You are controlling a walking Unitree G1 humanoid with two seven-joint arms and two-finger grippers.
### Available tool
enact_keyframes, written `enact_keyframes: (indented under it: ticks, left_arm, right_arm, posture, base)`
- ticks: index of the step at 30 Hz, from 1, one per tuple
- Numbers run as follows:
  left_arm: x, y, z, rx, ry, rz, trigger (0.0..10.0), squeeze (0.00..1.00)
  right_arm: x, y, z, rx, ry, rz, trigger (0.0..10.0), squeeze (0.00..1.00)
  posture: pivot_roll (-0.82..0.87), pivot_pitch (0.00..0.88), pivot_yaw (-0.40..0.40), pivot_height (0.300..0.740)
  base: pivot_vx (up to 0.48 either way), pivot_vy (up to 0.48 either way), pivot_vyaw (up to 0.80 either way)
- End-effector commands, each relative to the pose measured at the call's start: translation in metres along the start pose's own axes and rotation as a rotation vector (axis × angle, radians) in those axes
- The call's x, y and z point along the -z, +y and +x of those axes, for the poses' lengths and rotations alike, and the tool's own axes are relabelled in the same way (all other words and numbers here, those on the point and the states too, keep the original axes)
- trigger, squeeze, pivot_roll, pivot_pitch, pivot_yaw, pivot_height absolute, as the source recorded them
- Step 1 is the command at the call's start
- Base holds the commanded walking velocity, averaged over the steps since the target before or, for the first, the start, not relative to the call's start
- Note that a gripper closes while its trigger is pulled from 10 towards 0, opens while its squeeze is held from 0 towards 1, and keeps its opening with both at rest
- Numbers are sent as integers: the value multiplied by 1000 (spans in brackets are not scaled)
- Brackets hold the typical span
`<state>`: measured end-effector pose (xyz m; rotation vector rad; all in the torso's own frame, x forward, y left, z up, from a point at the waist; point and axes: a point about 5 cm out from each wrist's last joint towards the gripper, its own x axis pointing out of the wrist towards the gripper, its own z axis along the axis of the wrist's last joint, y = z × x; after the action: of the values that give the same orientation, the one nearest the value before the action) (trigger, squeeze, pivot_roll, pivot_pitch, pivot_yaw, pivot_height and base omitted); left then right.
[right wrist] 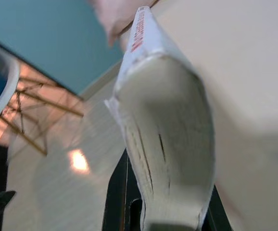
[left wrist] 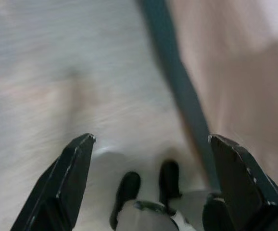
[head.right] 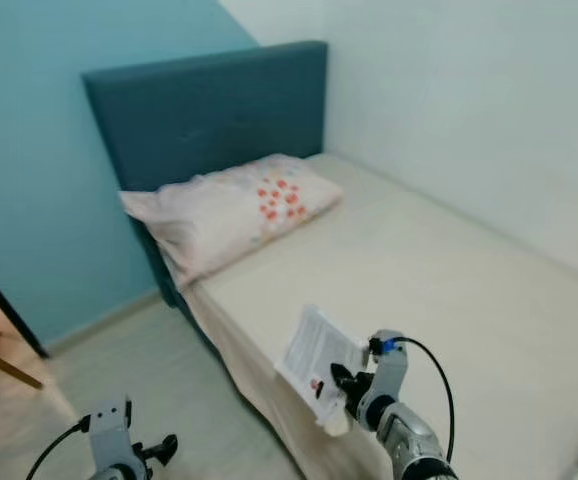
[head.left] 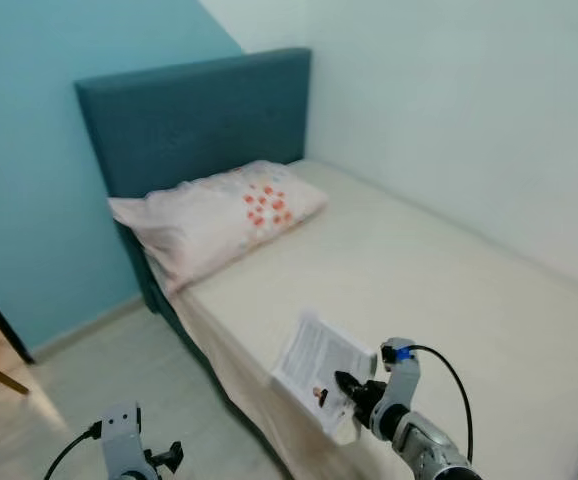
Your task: Clean up the room
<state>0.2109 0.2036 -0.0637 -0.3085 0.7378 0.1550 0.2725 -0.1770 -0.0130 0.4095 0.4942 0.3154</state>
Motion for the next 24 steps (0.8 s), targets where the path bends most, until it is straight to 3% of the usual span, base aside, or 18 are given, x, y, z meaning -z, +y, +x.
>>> enact_keyframes:
  ticks: [1, 12, 18, 19, 24]
  left_arm:
    - [10, 7, -4, -25, 34, 1, 10000, 0]
    - [12, 8, -5, -30, 42, -3, 10000, 0]
    - [12, 4, -4, -16, 43, 6, 10000, 0]
    - [12, 3, -3, -11, 42, 6, 10000, 0]
    - [11, 1, -3, -8, 40, 3, 10000, 0]
  right_arm:
    - [-9, 5, 4, -43, -29, -26, 10000, 0]
    - [-17, 6, 6, -55, -65, -20, 10000, 0]
    - [-23, 0, 4, 0, -103, 6, 10000, 0]
    - [-26, -8, 3, 81, -117, 40, 10000, 0]
    - [-28, -15, 1, 159, -113, 45, 10000, 0]
  posture:
    - [-57, 0, -30, 740]
    - [-59, 0, -28, 740]
    - [-61, 0, -26, 740]
    - [-62, 0, -26, 740]
    - [-63, 0, -26, 740]
  base:
    - [375, 0, 800]
    - [371, 0, 800]
    - [368, 0, 790]
    - [364, 0, 0]
    - [344, 0, 0]
